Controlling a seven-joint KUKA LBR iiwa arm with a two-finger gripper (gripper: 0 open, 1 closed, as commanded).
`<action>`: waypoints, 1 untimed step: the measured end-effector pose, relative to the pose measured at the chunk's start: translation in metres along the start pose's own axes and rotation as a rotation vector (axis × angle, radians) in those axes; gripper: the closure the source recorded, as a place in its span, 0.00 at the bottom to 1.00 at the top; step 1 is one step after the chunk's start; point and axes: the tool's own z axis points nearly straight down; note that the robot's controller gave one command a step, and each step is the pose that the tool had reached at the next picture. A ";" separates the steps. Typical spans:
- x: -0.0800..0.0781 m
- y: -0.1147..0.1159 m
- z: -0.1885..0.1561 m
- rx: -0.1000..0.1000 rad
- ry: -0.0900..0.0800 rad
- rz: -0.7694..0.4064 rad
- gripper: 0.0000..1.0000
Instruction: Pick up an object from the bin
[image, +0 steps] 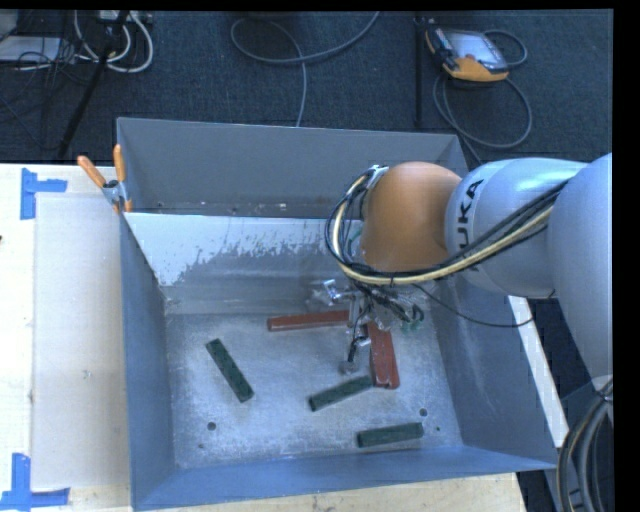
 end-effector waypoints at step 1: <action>-0.001 0.000 -0.001 0.000 -0.002 0.003 1.00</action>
Offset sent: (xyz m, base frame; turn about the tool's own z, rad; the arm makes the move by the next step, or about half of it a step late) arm 0.0000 0.0000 0.0000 0.0000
